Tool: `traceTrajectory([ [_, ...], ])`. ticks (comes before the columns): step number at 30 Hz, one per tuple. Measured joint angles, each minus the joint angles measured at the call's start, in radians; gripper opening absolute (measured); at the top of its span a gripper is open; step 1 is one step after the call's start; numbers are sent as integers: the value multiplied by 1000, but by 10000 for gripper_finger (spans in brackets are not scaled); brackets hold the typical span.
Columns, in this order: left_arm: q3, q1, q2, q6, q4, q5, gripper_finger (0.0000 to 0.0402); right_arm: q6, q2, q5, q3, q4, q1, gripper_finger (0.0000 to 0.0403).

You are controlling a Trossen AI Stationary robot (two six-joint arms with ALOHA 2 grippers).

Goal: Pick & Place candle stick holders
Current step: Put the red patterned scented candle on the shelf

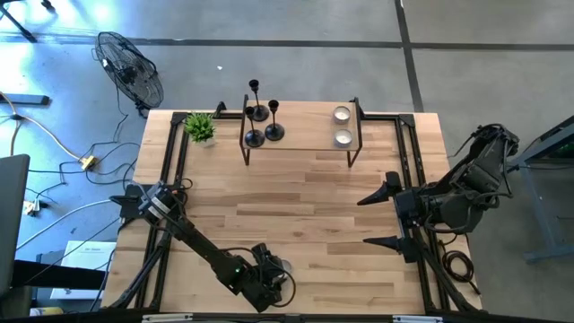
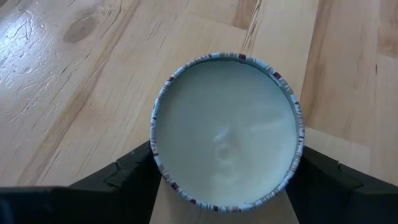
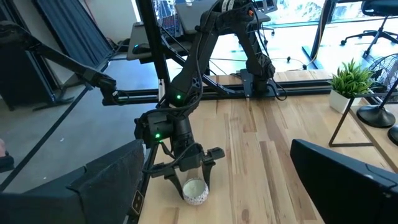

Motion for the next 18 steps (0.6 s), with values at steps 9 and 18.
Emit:
traceTrajectory([
  [9, 0, 0, 0, -1, 7, 1, 232, 0, 0, 0, 0, 0, 0, 397],
  [18, 0, 0, 0, 0, 10, 1, 236, -3, 0, 0, 0, 0, 0, 397],
])
